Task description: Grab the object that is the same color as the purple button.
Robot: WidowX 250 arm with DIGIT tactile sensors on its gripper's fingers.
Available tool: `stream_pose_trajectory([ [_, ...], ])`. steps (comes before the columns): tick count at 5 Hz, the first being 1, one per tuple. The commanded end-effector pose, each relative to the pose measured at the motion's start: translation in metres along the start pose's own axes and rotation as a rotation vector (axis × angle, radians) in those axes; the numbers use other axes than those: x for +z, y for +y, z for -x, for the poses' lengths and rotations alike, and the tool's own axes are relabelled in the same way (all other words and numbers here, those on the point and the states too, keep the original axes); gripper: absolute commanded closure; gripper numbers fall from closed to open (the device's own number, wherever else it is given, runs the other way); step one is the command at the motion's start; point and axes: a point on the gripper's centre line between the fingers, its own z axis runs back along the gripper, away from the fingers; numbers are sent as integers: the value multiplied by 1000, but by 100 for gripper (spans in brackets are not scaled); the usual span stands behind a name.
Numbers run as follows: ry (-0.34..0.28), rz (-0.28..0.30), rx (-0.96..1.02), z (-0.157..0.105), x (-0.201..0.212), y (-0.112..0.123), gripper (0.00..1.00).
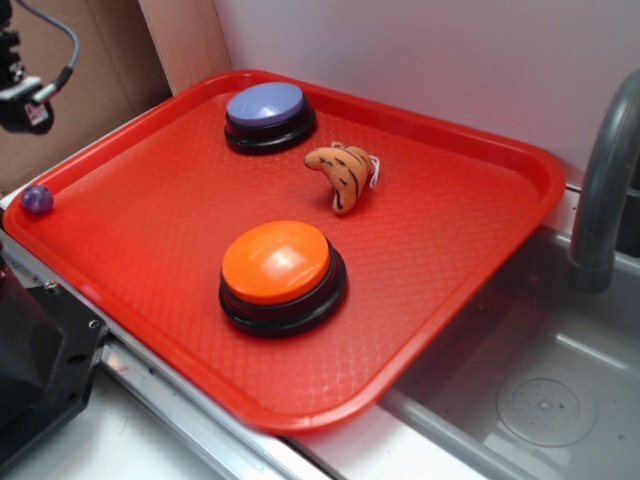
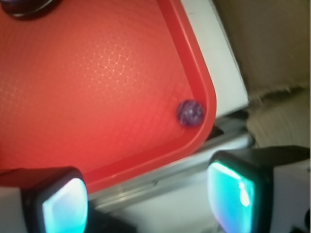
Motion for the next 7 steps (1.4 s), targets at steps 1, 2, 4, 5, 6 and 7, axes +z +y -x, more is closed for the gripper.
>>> stream_pose_trajectory([
  [1,-22,-40,-232,-3,-13,20,0],
  [2,-22,-40,-232,-3,-13,20,0],
  [4,-78,-119,-402,-10,-31,23,0],
  [5,-149,-144,-463,-11,-36,21,0],
  [6,-143,-145,-486,-15,-45,21,0],
  [7,-102,-128,-489,-23,-60,26,0],
])
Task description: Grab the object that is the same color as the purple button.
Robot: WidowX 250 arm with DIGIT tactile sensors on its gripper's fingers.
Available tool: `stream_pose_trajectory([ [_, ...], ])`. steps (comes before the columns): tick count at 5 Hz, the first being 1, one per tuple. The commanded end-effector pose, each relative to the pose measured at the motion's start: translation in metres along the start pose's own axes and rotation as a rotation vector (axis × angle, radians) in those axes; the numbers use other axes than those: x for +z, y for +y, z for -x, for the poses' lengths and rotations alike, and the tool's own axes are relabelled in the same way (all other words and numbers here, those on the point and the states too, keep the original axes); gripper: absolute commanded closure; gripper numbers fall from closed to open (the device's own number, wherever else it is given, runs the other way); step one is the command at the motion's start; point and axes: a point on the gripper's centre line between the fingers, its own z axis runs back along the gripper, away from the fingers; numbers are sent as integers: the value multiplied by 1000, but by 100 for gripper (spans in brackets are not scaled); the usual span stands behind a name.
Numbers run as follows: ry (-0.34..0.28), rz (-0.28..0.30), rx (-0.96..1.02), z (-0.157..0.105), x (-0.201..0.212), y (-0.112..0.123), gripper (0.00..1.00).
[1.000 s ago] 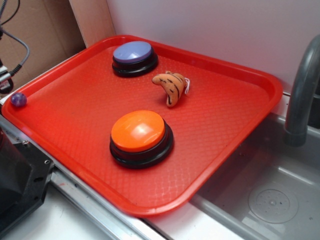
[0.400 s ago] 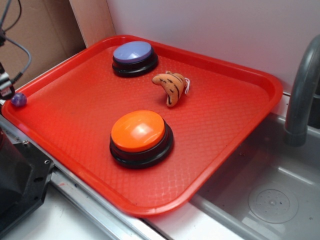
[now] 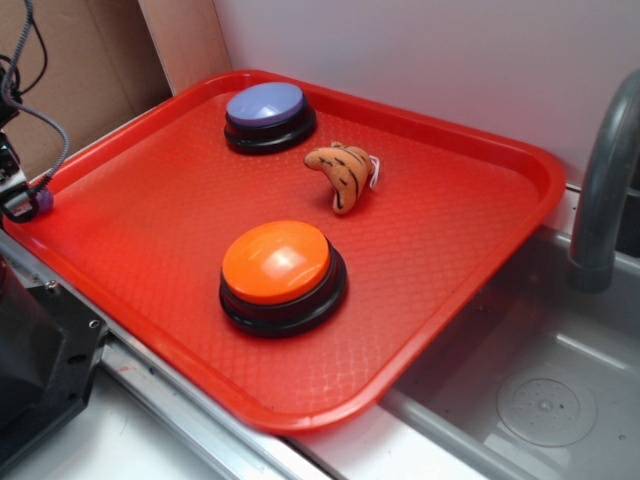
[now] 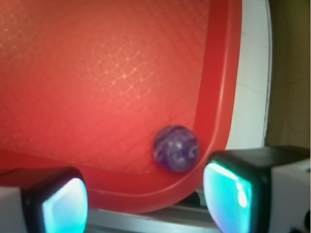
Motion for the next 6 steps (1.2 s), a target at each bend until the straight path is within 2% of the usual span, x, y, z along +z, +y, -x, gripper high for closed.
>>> stream_pose_trajectory([
  [1,54,6,-35,-14,-23,13,0],
  [2,62,10,-31,-16,-28,12,28],
  [3,63,10,-35,-15,-29,10,100],
  [5,48,7,-28,-17,-21,2,100],
  [6,17,56,-48,-22,-10,-14,100],
])
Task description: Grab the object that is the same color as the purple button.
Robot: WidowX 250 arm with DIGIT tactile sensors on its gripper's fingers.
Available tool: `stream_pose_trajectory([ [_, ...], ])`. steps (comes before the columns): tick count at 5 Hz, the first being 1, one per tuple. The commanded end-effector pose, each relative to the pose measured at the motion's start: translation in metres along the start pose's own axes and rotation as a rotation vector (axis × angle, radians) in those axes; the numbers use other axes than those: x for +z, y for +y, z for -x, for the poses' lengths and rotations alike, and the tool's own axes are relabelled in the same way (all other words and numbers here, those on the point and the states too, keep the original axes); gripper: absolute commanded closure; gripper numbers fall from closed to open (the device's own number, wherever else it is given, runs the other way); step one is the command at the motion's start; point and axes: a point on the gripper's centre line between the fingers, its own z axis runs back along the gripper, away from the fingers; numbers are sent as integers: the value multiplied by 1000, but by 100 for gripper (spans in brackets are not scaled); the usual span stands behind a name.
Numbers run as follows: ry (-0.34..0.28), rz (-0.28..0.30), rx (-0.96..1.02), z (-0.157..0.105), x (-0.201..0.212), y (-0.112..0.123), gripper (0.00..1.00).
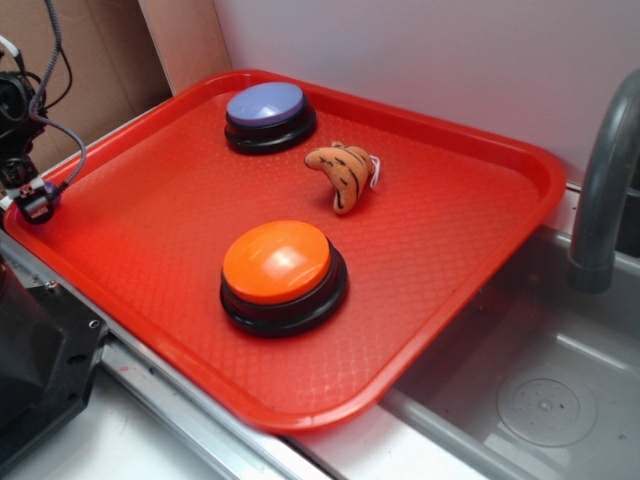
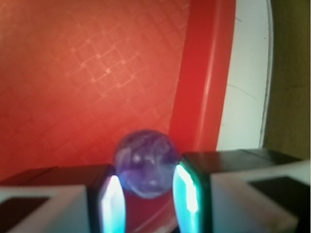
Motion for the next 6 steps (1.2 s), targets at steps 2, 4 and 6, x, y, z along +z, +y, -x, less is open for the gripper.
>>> stream_pose_trajectory([
  [2,-35,73,-82,-21,41,-36,100],
  [4,-2,55,-9,-5,29,-8,0],
  [6,-33,78,6,5,17,19,0],
])
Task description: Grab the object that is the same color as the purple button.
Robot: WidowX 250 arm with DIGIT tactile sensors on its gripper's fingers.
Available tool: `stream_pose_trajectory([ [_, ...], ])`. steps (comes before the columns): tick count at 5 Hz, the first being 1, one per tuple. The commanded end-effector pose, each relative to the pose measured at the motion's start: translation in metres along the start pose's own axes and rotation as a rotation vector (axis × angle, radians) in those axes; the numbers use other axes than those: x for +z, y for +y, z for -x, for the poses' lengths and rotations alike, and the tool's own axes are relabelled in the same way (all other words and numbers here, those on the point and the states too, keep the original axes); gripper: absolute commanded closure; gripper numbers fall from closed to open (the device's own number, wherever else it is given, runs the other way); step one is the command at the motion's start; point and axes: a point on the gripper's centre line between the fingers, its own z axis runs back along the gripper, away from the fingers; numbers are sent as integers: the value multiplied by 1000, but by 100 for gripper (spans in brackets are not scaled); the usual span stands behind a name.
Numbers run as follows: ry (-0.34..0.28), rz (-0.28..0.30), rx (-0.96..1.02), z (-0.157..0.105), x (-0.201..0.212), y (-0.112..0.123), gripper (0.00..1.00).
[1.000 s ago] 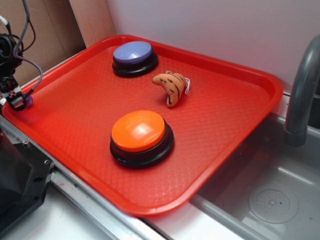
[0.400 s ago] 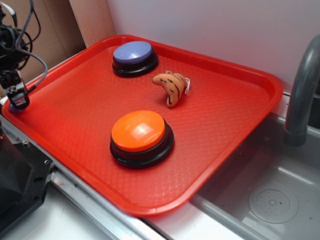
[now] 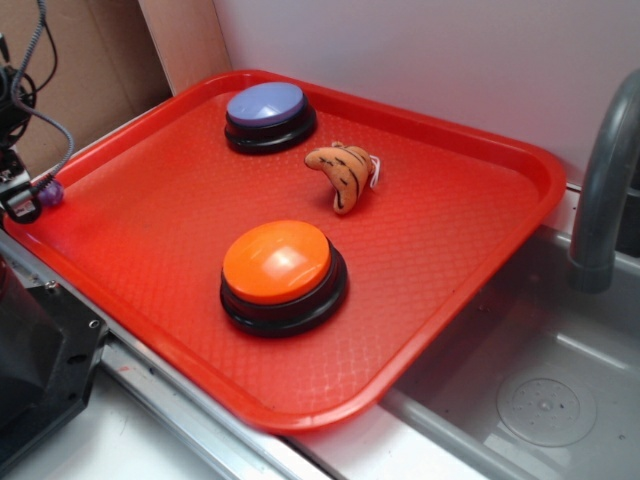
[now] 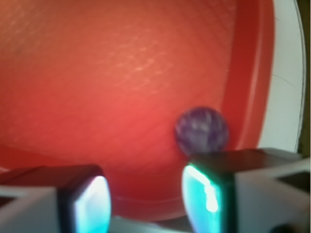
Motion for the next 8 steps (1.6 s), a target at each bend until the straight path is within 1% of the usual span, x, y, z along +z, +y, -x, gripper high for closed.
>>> stream_pose_trajectory([
  [1,-36,-83,-78,-22,6,12,0],
  [2,-42,-88,-109,-35,11,0,0],
  [3,43,-122,135,-34,25,-2,0],
  [4,117,-3,391,-22,28,7,0],
  [5,106,-80,642,-9,20,25,0],
  [6,41,-111,893,-7,11,36,0],
  [7,57,-118,1135,-8,4,42,0],
  [8,94,-153,1259,-12,5,41,0],
])
